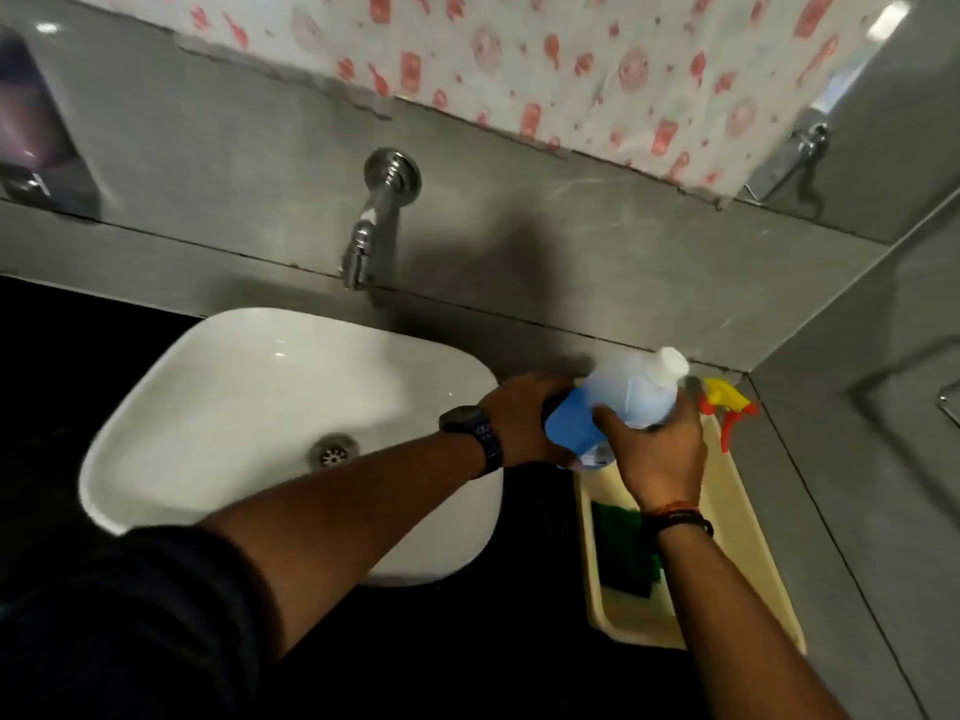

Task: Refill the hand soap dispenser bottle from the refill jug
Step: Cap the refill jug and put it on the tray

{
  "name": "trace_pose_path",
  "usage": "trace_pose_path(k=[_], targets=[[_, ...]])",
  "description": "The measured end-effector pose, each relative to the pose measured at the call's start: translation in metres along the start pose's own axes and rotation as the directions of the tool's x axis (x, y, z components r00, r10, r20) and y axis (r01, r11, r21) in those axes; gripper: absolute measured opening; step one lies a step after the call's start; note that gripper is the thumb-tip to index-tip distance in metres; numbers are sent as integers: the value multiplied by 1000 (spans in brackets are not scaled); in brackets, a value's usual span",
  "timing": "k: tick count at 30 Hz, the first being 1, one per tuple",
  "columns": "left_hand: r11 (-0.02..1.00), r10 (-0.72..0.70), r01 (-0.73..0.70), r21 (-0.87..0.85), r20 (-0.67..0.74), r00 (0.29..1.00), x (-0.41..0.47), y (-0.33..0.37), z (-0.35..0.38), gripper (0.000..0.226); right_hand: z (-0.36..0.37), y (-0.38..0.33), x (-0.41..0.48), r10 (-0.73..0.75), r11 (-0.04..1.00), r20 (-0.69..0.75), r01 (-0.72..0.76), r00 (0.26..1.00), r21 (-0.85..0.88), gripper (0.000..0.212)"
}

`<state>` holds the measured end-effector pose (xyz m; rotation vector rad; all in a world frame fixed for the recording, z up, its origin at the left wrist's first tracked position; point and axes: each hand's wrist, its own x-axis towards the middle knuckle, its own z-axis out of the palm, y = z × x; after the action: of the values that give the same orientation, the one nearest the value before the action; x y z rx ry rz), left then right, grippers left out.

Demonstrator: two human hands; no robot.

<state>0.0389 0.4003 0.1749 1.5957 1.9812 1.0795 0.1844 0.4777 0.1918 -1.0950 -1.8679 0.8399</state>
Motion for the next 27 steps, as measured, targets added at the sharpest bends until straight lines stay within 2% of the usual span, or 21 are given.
trace_pose_path(k=[3,6,10,12,17,27], targets=[[993,-41,34,115,53,998,50,-20,44,59,-6,58,37,65,998,-54,-66,996,-12,65],[978,-72,50,204,102,992,84,-43,88,56,-3,114,68,179,982,-62,-183,982,-54,66],[952,-153,106,287,148,977,108,-67,138,74,15,170,101,242,964,-25,-244,970,-109,69],[938,-147,85,335,164,975,118,-79,157,85,27,191,113,260,959,-14,-260,965,-115,70],[904,-136,34,427,211,968,132,-107,192,100,55,221,132,276,956,-68,-281,959,-85,73],[875,-98,-9,484,196,976,132,-124,209,92,92,227,161,190,978,-111,-198,975,-67,77]])
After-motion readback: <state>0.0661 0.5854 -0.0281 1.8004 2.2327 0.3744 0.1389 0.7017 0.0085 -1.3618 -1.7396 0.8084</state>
